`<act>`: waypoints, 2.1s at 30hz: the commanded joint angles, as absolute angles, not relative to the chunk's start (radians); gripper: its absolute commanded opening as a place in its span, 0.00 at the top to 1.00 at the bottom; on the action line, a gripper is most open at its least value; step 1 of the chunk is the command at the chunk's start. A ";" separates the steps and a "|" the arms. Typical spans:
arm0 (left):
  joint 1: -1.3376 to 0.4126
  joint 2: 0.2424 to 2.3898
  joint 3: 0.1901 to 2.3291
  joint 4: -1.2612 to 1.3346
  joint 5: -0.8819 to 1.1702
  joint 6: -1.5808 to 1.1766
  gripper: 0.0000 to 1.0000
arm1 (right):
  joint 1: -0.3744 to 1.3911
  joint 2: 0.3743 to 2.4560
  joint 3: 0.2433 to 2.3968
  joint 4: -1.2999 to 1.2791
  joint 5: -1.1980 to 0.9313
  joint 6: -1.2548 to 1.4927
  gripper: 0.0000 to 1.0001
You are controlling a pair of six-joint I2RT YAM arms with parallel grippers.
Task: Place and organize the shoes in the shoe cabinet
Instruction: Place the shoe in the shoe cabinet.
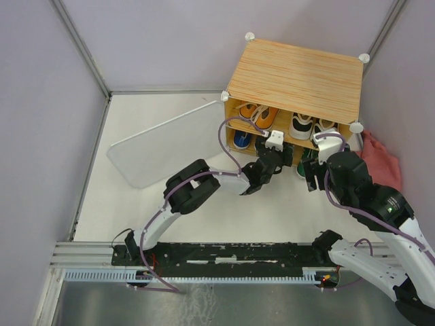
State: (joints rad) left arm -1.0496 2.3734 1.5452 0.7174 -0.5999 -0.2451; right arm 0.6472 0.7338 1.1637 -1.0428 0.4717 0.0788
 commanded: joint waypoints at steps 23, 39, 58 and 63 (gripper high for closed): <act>-1.229 2.185 1.390 0.784 -0.322 -0.071 0.13 | 0.650 0.705 1.197 -1.058 0.526 0.094 0.20; -1.174 2.378 1.608 0.697 -0.267 -0.180 0.68 | 0.650 0.691 1.190 -1.055 0.535 0.087 0.19; -1.089 2.381 1.696 0.739 -0.310 -0.187 0.97 | 0.650 0.681 1.191 -1.061 0.553 0.084 0.19; -1.083 2.408 1.733 0.738 -0.296 -0.197 0.97 | 0.650 0.691 1.183 -1.055 0.554 0.083 0.19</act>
